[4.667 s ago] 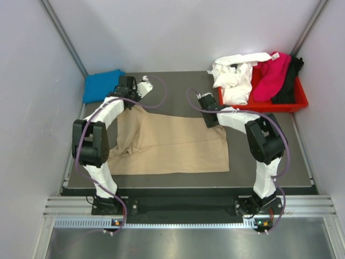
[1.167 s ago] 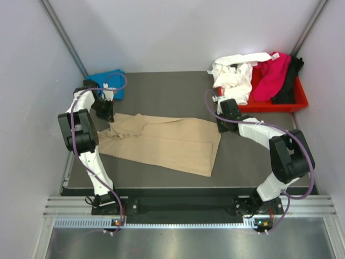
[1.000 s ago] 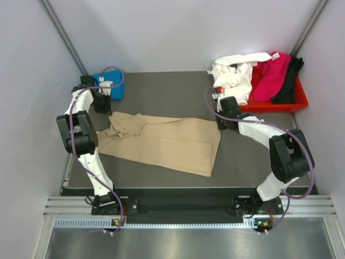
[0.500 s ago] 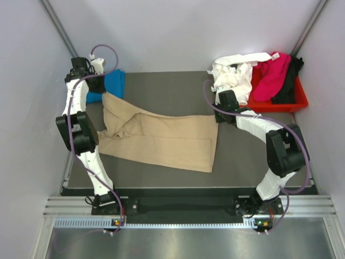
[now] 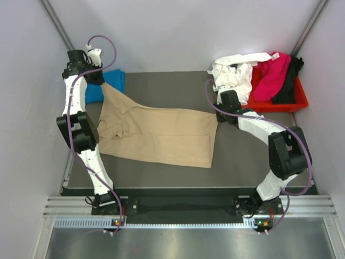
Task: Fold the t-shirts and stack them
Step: Fold the tshirt
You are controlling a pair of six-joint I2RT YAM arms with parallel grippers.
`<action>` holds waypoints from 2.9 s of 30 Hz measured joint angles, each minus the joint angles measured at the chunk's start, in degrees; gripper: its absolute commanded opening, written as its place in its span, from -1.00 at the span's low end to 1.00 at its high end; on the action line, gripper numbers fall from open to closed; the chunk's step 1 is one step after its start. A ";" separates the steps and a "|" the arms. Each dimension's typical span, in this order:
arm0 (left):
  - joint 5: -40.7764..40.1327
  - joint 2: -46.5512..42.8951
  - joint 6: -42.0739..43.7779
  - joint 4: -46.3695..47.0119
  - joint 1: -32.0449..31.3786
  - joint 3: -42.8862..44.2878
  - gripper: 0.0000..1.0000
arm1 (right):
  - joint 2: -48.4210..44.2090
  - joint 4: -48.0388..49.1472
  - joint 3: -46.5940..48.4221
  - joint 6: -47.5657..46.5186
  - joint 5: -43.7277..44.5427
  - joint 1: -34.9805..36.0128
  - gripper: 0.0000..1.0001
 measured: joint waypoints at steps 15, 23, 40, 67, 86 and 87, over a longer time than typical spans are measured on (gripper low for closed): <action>9.38 -10.62 4.46 -16.65 4.87 -19.52 -1.00 | -15.37 -1.88 -9.88 2.38 -4.61 0.17 -1.00; 10.14 -19.58 8.17 -22.47 7.91 -24.35 -1.00 | -17.59 -4.59 -11.82 2.91 -4.66 0.22 -1.00; 4.13 -18.16 10.29 -18.32 14.32 -38.88 -1.00 | -22.18 -3.17 -24.20 11.10 -10.08 1.99 -1.00; 3.19 -15.89 12.15 -16.02 16.87 -33.44 0.57 | -25.46 -7.32 -21.03 12.98 -11.21 5.57 0.38; -4.35 0.74 1.81 -0.81 3.96 -25.73 0.88 | -0.83 -0.07 -10.67 8.00 -15.23 1.62 -0.23; -4.63 0.90 1.88 -0.48 3.74 -25.88 0.79 | -0.48 0.09 -10.69 7.91 -15.72 1.49 -0.34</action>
